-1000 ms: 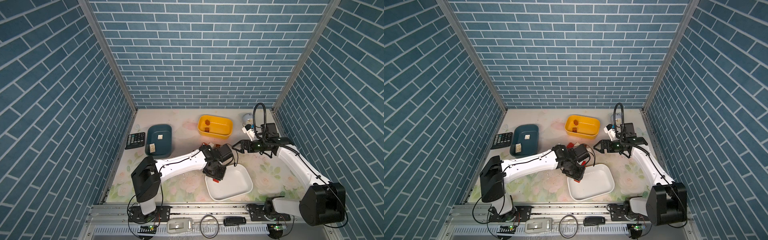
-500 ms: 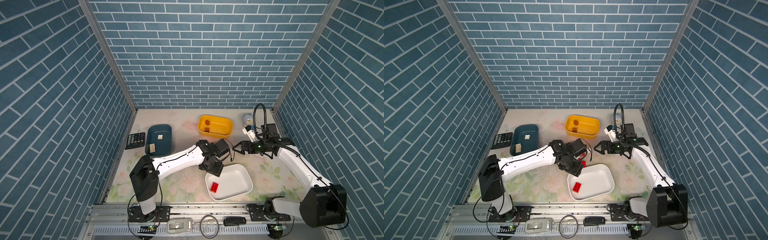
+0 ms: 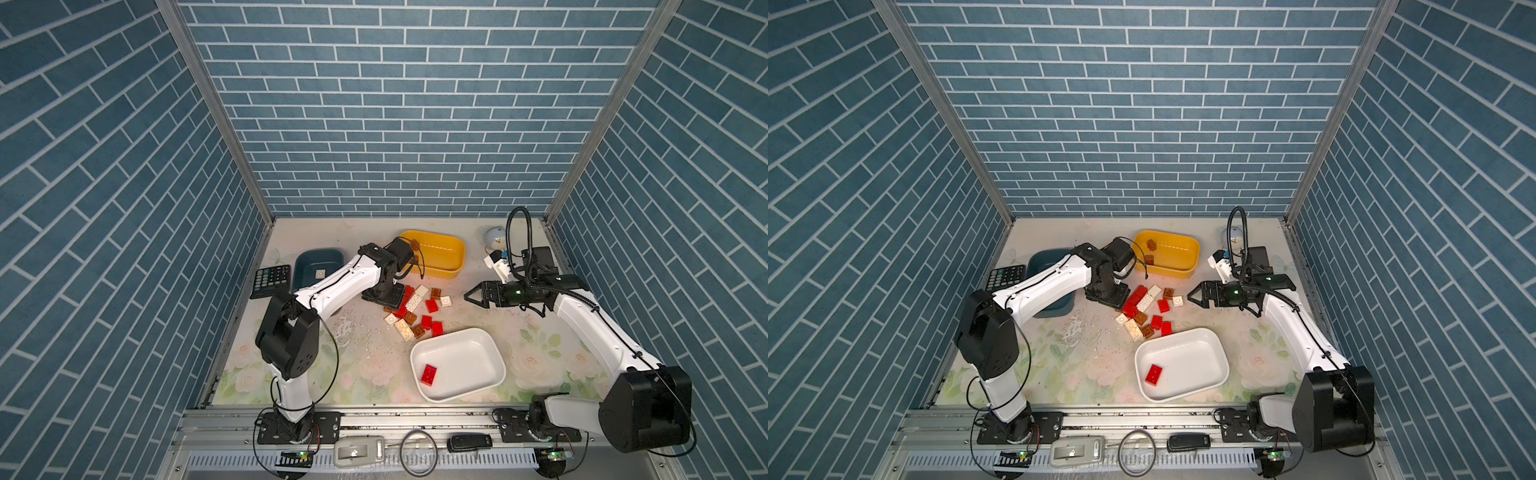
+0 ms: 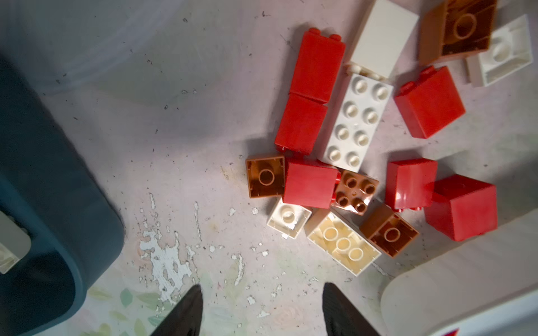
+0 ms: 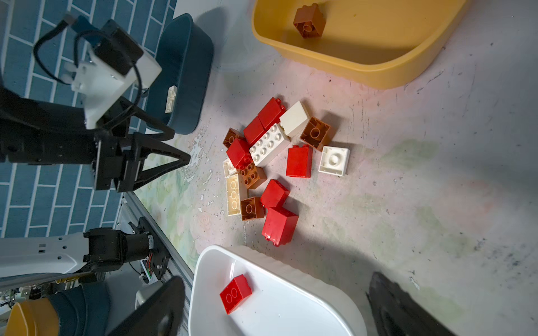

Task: Sort the legos into containers by color
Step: Place the lego in the container, then move the lego into the container.

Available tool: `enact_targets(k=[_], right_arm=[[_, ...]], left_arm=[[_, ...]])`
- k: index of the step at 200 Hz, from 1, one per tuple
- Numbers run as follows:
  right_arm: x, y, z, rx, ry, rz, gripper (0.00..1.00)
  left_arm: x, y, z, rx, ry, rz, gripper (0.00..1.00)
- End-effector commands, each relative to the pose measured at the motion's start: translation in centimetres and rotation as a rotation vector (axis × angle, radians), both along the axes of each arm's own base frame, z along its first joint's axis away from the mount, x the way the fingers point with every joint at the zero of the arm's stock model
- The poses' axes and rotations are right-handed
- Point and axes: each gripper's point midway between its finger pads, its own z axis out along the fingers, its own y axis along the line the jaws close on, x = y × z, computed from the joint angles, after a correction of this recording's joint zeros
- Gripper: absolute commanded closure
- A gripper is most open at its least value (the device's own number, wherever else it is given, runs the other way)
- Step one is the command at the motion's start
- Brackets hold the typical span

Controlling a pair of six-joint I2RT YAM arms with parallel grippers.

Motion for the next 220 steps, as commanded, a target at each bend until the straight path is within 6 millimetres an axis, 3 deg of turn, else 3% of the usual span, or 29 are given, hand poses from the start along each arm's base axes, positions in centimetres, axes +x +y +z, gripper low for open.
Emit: enact_targets(k=[1, 36, 88, 173, 220], right_arm=[[0.6, 0.4, 1.1, 0.019, -0.044, 0.031, 0.01], [0.6, 0.3, 0.9, 0.016, -0.039, 0.029, 0.01], [0.6, 0.3, 0.5, 0.015, -0.025, 0.029, 0.01], [0.6, 0.3, 0.1, 0.012, -0.017, 0.029, 0.01], [0.5, 0.3, 0.0, 0.011, -0.013, 0.030, 0.01]], left_arm=[[1.5, 0.2, -1.3, 0.009, 0.010, -0.029, 0.34], [2.3, 0.9, -3.7, 0.033, 0.046, -0.023, 0.36], [2.2, 0.4, -6.3, 0.012, 0.098, -0.029, 0.37], [3.9, 1.7, -7.8, 0.029, 0.098, 0.016, 0.39], [5.1, 2.9, -6.4, 0.049, 0.056, 0.050, 0.39]])
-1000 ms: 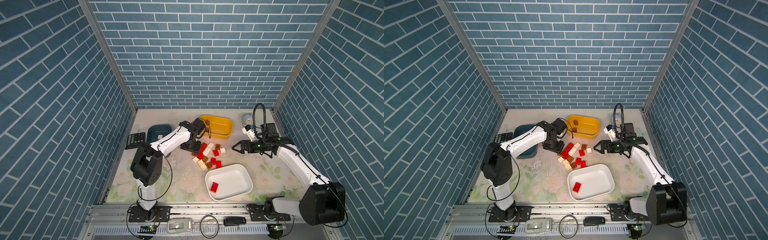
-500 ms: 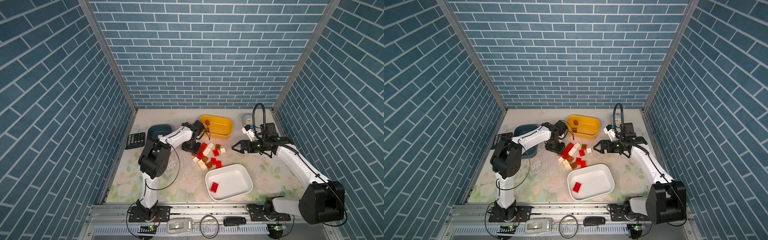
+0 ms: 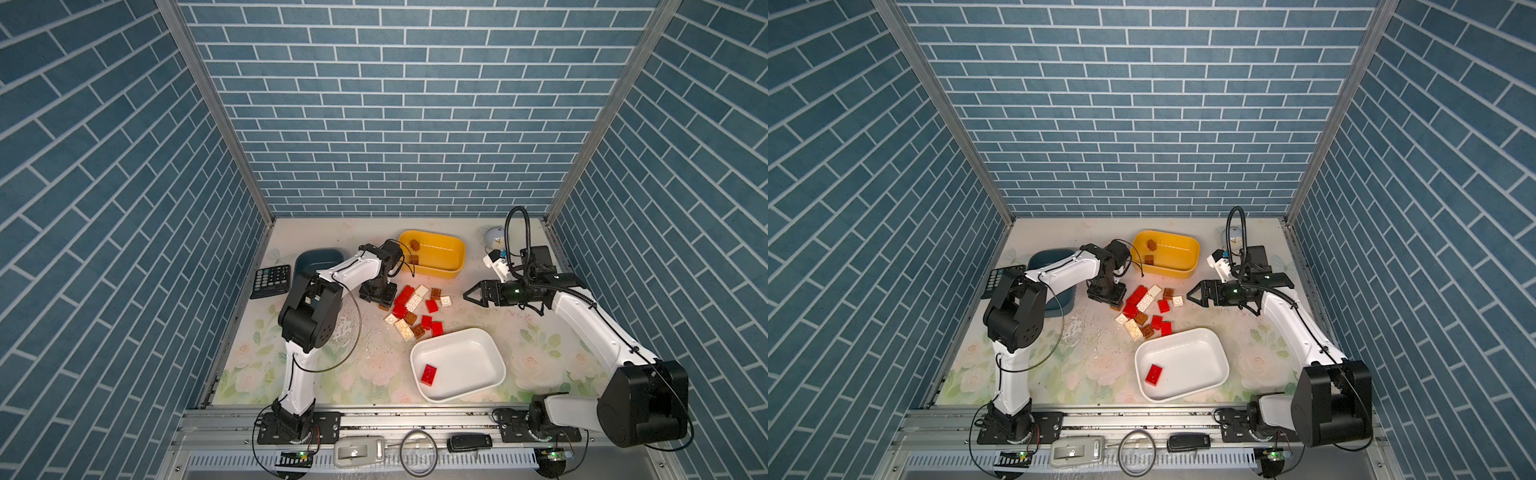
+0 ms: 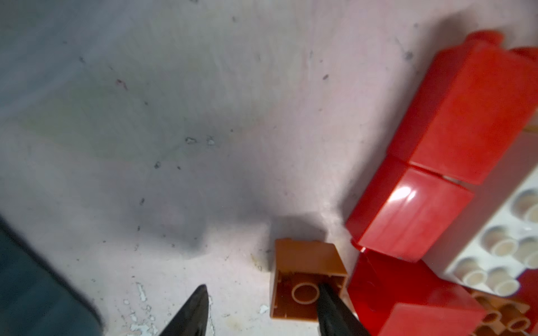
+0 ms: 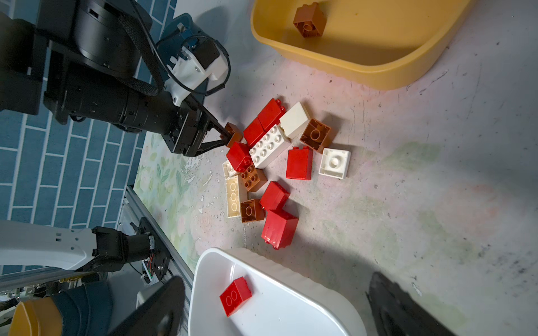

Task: Sort the legos into containers by color
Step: Move the lego into the container, then pick up the lego from the center of the table.

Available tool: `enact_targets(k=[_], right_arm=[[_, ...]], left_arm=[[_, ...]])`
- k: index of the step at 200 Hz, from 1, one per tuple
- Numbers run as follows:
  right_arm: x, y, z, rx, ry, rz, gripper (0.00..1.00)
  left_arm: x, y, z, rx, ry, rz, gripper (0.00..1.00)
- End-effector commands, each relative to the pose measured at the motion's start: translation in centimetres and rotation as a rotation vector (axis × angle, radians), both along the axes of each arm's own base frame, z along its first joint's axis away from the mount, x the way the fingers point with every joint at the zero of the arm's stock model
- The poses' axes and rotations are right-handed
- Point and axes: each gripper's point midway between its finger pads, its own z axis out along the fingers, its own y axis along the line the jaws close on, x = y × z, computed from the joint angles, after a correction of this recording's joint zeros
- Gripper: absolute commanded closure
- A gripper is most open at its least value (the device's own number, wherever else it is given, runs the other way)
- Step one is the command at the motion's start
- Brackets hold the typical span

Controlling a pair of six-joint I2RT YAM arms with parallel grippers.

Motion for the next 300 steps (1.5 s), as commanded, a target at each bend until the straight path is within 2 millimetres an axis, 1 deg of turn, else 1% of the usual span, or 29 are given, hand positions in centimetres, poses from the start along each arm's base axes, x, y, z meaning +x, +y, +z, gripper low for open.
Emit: enact_targets(k=[1, 18, 36, 57, 77, 112, 125, 149, 188, 200, 216, 225, 231, 239, 268, 287, 300], right_arm=[[0.2, 0.2, 0.3, 0.008, -0.023, 0.027, 0.01], [0.2, 0.2, 0.4, 0.008, -0.024, 0.027, 0.01], [0.2, 0.2, 0.4, 0.009, -0.024, 0.026, 0.01], [0.2, 0.2, 0.3, 0.011, -0.023, 0.028, 0.01], [0.2, 0.3, 0.2, 0.014, -0.019, 0.030, 0.01], [0.1, 0.2, 0.4, 0.012, -0.022, 0.028, 0.01], [0.0, 0.1, 0.3, 0.009, -0.020, 0.027, 0.01], [-0.1, 0.1, 0.4, 0.009, -0.020, 0.028, 0.01], [0.0, 0.2, 0.4, 0.010, -0.019, 0.028, 0.01], [-0.1, 0.2, 0.3, 0.011, -0.018, 0.030, 0.01], [0.0, 0.2, 0.4, 0.011, -0.019, 0.029, 0.01], [0.0, 0.2, 0.5, 0.012, -0.020, 0.029, 0.01], [0.0, 0.2, 0.5, 0.011, -0.021, 0.030, 0.01], [0.0, 0.2, 0.5, 0.012, -0.021, 0.029, 0.01], [0.1, 0.2, 0.6, 0.013, -0.024, 0.029, 0.01], [0.4, 0.3, 0.7, 0.016, -0.028, 0.030, 0.01], [0.6, 0.4, 0.8, 0.017, -0.034, 0.030, 0.01]], left_arm=[[1.1, 0.7, 0.9, 0.021, -0.028, 0.017, 0.39], [1.0, 0.7, 1.5, 0.011, -0.031, 0.022, 0.39], [0.7, 0.1, 2.1, -0.024, -0.026, 0.026, 0.38], [0.4, -0.6, 2.4, -0.056, -0.020, 0.025, 0.38], [0.1, -1.2, 1.9, -0.078, -0.006, 0.027, 0.38], [0.2, -1.3, 0.2, -0.068, 0.017, 0.030, 0.38], [0.4, -1.4, -0.1, -0.065, 0.020, 0.024, 0.41], [0.5, -1.4, -0.8, -0.055, 0.032, 0.020, 0.51], [0.5, -1.5, -1.2, -0.056, 0.040, 0.020, 0.53], [0.4, -1.6, -1.3, -0.060, 0.042, 0.020, 0.55], [0.3, -1.6, -1.5, -0.061, 0.047, 0.022, 0.62], [0.2, -1.6, -1.5, -0.063, 0.051, 0.021, 0.70], [0.3, -1.6, -1.2, -0.065, 0.047, 0.021, 0.74], [0.4, -1.7, -0.9, -0.067, 0.042, 0.021, 0.76], [0.4, -1.5, 1.4, -0.066, 0.019, 0.013, 0.75], [0.5, -1.4, 3.4, -0.078, -0.005, 0.012, 0.75], [0.6, -1.8, 4.9, -0.100, -0.023, 0.014, 0.75]])
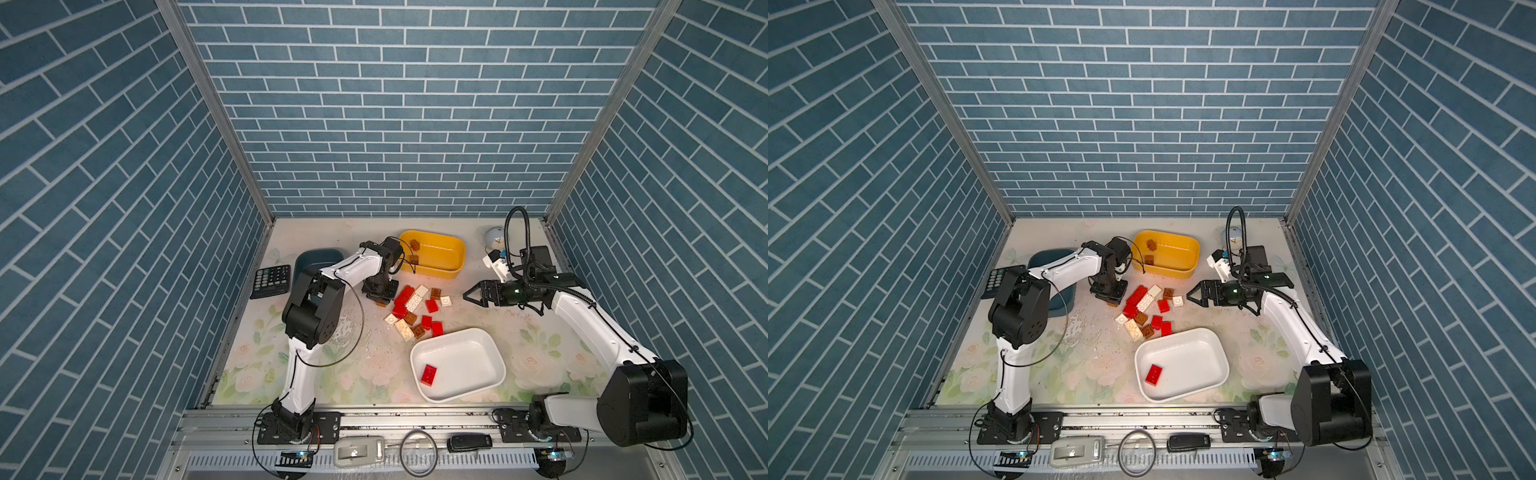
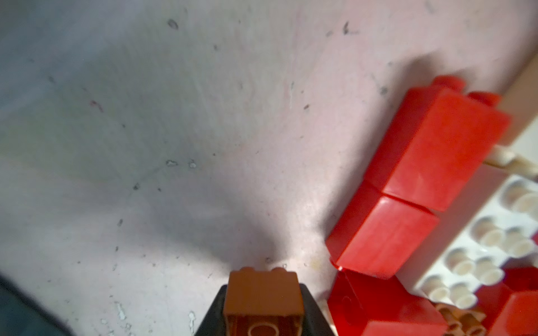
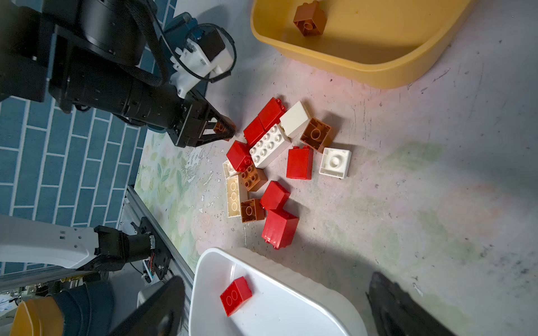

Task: Sort the legos into containers by color
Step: Pick up the lego from the center of the table, then place the lego in the container.

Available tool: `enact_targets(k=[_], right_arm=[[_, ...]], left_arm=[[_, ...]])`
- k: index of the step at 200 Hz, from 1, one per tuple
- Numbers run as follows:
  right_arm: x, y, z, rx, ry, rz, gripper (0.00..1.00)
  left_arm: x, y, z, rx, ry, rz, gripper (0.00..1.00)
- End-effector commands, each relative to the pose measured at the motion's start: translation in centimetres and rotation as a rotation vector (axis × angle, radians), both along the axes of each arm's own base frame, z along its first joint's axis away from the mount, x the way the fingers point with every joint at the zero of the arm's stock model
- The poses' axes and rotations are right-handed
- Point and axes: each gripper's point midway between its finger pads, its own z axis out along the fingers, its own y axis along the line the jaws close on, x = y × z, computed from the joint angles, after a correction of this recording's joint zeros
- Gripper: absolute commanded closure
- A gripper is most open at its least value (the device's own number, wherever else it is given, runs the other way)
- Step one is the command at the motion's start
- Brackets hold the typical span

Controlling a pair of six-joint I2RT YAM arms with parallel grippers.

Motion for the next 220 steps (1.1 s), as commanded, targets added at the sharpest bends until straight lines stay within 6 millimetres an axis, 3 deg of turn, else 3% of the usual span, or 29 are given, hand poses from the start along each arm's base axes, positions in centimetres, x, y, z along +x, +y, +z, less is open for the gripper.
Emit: enact_targets(k=[1, 27, 51, 73, 96, 151, 164, 186, 220], right_arm=[[0.6, 0.3, 0.9, 0.016, -0.039, 0.029, 0.01], [1.0, 0.5, 1.0, 0.024, -0.046, 0.030, 0.01], [1.3, 0.6, 1.3, 0.031, -0.056, 0.026, 0.01], [1.5, 0.5, 1.6, 0.032, -0.065, 0.022, 0.01], [1.5, 0.5, 1.8, 0.027, -0.070, 0.019, 0.01], [1.4, 0.4, 1.9, 0.027, -0.069, 0.017, 0.01], [1.3, 0.5, 1.9, 0.030, -0.067, 0.020, 0.01], [1.3, 0.4, 2.0, 0.026, -0.067, 0.022, 0.01], [1.0, 0.4, 1.8, 0.027, -0.061, 0.024, 0.01]], left_arm=[[0.1, -0.3, 4.4, -0.032, -0.052, -0.004, 0.75], [1.8, -2.1, 7.3, -0.123, -0.118, 0.012, 0.74], [5.0, -4.6, 9.6, -0.211, -0.202, 0.029, 0.73], [8.2, -6.6, 10.3, -0.260, -0.268, 0.048, 0.73], [11.3, -8.4, 10.0, -0.299, -0.311, 0.064, 0.73], [16.3, -10.4, 7.0, -0.303, -0.379, 0.092, 0.70], [17.3, -10.7, 6.6, -0.305, -0.407, 0.097, 0.65], [17.9, -10.8, 6.4, -0.307, -0.424, 0.101, 0.48], [16.5, -10.0, 8.1, -0.273, -0.409, 0.067, 0.30]])
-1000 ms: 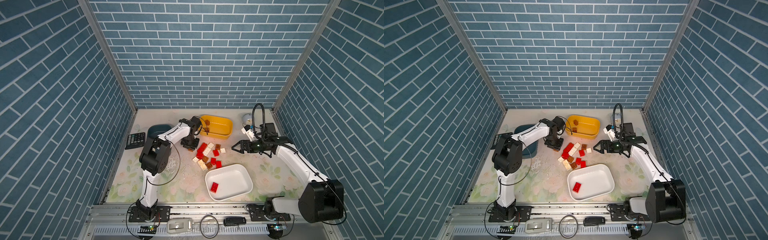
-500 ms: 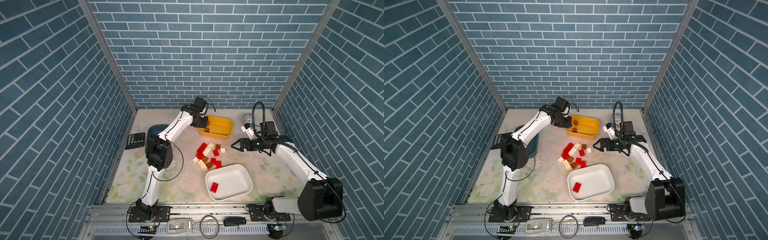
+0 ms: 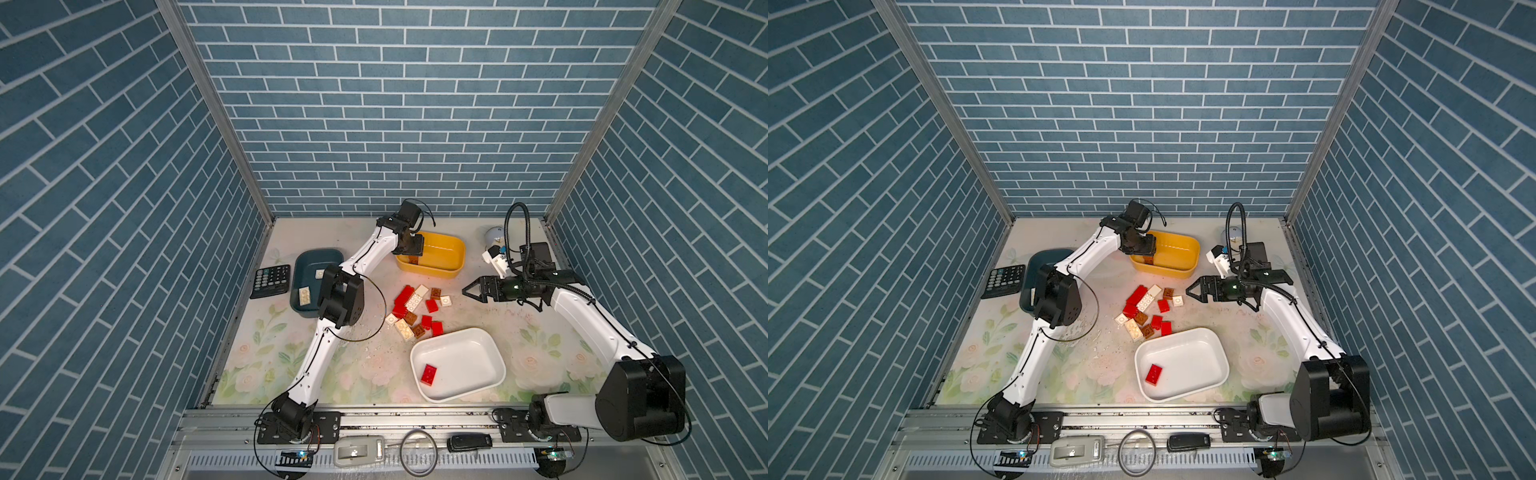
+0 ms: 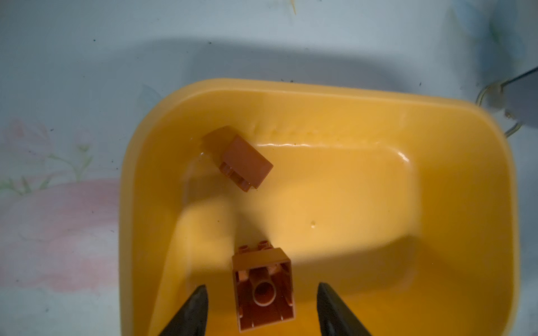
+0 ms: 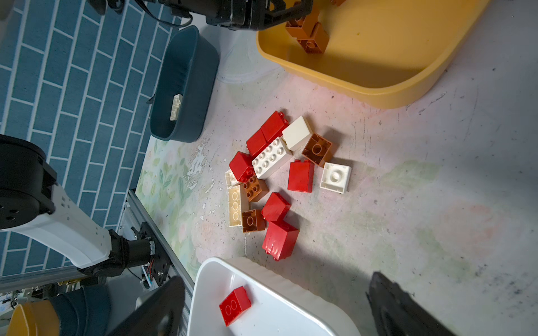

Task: Sort the legos into containers by color
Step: Place the lego in the container.

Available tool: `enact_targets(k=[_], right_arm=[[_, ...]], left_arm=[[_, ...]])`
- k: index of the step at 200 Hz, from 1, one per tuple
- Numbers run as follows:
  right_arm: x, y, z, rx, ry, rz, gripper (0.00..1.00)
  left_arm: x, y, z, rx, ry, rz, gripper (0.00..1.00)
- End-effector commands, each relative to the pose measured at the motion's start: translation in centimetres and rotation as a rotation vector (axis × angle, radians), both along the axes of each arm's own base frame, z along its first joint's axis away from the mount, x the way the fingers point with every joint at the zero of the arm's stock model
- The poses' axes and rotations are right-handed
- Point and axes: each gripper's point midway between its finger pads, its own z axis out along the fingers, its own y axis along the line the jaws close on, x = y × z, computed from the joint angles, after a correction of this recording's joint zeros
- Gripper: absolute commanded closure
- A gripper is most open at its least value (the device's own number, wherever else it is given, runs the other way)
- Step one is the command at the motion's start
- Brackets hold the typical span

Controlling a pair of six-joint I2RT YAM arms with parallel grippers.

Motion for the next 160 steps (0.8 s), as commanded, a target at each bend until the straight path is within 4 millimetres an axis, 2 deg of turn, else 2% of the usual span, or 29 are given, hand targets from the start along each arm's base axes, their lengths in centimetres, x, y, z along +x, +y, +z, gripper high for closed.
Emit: enact_targets(k=[1, 22, 46, 69, 93, 122, 160], right_arm=[[0.0, 0.1, 1.2, 0.015, -0.031, 0.020, 0.01], [-0.2, 0.1, 1.1, 0.011, -0.028, 0.026, 0.01], [-0.3, 0.1, 1.0, 0.009, -0.023, 0.028, 0.01], [-0.4, 0.2, 0.8, 0.011, -0.022, 0.030, 0.01], [-0.4, 0.2, 0.7, 0.016, -0.019, 0.032, 0.01], [-0.6, 0.2, 0.4, 0.016, -0.010, 0.034, 0.01], [-0.9, 0.1, 0.3, 0.014, -0.007, 0.031, 0.01]], left_arm=[[-0.7, 0.5, 3.1, 0.017, -0.032, -0.016, 0.30], [-3.1, 1.6, 4.5, 0.067, -0.009, -0.053, 0.29], [-6.8, 2.9, 5.9, 0.112, 0.035, -0.076, 0.29], [-10.3, 3.9, 6.3, 0.156, 0.065, -0.092, 0.29], [-13.0, 4.1, 5.7, 0.169, 0.075, -0.110, 0.29], [-15.0, 3.7, 3.0, 0.187, 0.108, -0.116, 0.29], [-14.7, 3.1, -0.5, 0.216, 0.096, -0.122, 0.37]])
